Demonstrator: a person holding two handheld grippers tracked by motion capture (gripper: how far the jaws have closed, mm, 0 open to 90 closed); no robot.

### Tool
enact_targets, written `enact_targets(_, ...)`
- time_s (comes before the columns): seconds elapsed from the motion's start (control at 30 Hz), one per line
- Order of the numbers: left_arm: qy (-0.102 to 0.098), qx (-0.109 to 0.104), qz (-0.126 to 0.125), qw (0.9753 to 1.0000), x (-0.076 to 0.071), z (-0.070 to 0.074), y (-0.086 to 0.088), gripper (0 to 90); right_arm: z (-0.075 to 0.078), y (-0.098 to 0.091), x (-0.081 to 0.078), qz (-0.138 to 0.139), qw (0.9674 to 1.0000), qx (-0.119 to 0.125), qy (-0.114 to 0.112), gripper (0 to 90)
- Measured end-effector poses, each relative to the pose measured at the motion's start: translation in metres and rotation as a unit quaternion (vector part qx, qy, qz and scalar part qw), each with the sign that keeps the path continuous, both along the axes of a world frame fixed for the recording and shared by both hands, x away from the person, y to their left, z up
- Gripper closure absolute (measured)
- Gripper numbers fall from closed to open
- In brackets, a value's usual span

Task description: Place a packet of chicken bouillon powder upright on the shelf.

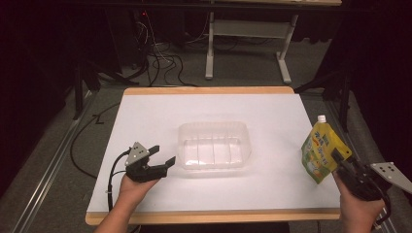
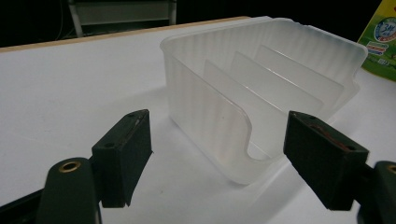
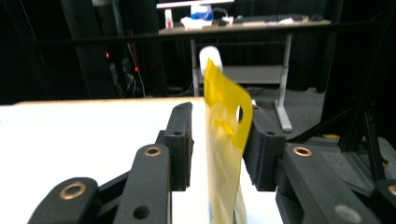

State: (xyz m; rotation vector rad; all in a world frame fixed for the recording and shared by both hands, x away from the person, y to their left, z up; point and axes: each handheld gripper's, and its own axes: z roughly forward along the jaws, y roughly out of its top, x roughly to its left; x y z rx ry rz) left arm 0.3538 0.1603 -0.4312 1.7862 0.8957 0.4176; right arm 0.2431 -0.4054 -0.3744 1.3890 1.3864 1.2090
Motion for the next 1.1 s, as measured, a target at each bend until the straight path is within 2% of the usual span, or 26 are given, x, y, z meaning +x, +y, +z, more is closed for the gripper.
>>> enact_targets(0.13, 0.002, 0.0, 0.0, 1.0, 0.0, 0.0, 0.001, 25.3, -0.008, -0.001, 0.01, 0.013, 0.9995, 0.005, 0.028, 59.3)
enact_targets(0.37, 0.002, 0.007, 0.006, 1.0, 0.001, -0.002, 0.002, 33.1, -0.023, -0.01, 0.017, 0.028, 0.9982, 0.012, 0.052, 58.5)
enact_targets(0.43, -0.004, 0.014, 0.008, 0.9999, 0.001, -0.004, 0.001, 41.1, -0.029, -0.012, 0.019, 0.039, 0.9972, 0.008, 0.063, 62.7)
enact_targets(0.5, -0.003, 0.018, 0.014, 0.9997, 0.003, -0.006, 0.0, 47.7, -0.031, -0.012, 0.02, 0.039, 0.9968, 0.009, 0.069, 65.3)
enact_targets(0.57, 0.0, 0.02, 0.02, 0.9996, 0.008, -0.009, 0.0, 54.8, -0.03, -0.011, 0.021, 0.027, 0.9971, 0.008, 0.07, 71.5)
enact_targets(0.63, 0.009, 0.018, 0.035, 0.9992, 0.017, -0.012, -0.001, 63.1, -0.028, -0.011, 0.021, 0.023, 0.9978, 0.006, 0.062, 75.2)
enact_targets(0.67, 0.009, 0.018, 0.035, 0.9992, 0.017, -0.012, -0.001, 69.1, -0.028, -0.011, 0.021, 0.023, 0.9978, 0.006, 0.062, 75.2)
enact_targets(0.73, 0.022, 0.014, 0.051, 0.9983, 0.028, -0.016, -0.003, 78.5, -0.025, -0.009, 0.024, 0.021, 0.998, 0.0, 0.06, 80.9)
enact_targets(0.77, 0.032, 0.013, 0.067, 0.9971, 0.038, -0.022, -0.005, 83.4, -0.025, -0.009, 0.025, 0.021, 0.9979, 0.0, 0.062, 82.2)
enact_targets(0.8, 0.038, 0.021, 0.077, 0.9961, 0.045, -0.025, -0.008, 86.0, -0.025, -0.009, 0.026, 0.023, 0.9978, -0.001, 0.062, 83.8)
enact_targets(0.83, 0.038, 0.021, 0.077, 0.9961, 0.045, -0.025, -0.008, 87.9, -0.025, -0.009, 0.027, 0.02, 0.9979, -0.006, 0.062, 86.2)
enact_targets(0.87, 0.045, 0.036, 0.087, 0.9946, 0.057, -0.029, -0.014, 88.6, -0.024, -0.008, 0.027, 0.018, 0.9978, -0.008, 0.062, 88.7)
enact_targets(0.9, 0.045, 0.036, 0.087, 0.9946, 0.057, -0.029, -0.014, 88.9, -0.024, -0.008, 0.027, 0.018, 0.9978, -0.008, 0.062, 88.7)
enact_targets(0.93, 0.051, 0.035, 0.095, 0.9935, 0.066, -0.033, -0.022, 88.9, -0.025, -0.008, 0.027, 0.017, 0.9979, -0.013, 0.062, 90.0)
enact_targets(0.97, 0.051, 0.035, 0.095, 0.9935, 0.066, -0.033, -0.022, 89.6, -0.025, -0.008, 0.028, 0.018, 0.9979, -0.013, 0.061, 90.0)
enact_targets(1.0, 0.059, 0.042, 0.093, 0.993, 0.069, -0.036, -0.033, 89.6, -0.025, -0.008, 0.028, 0.018, 0.9979, -0.013, 0.06, 90.0)
enact_targets(1.1, 0.059, 0.043, 0.086, 0.9936, 0.067, -0.038, -0.046, 90.0, -0.025, -0.008, 0.028, 0.016, 0.9983, -0.008, 0.056, 90.0)
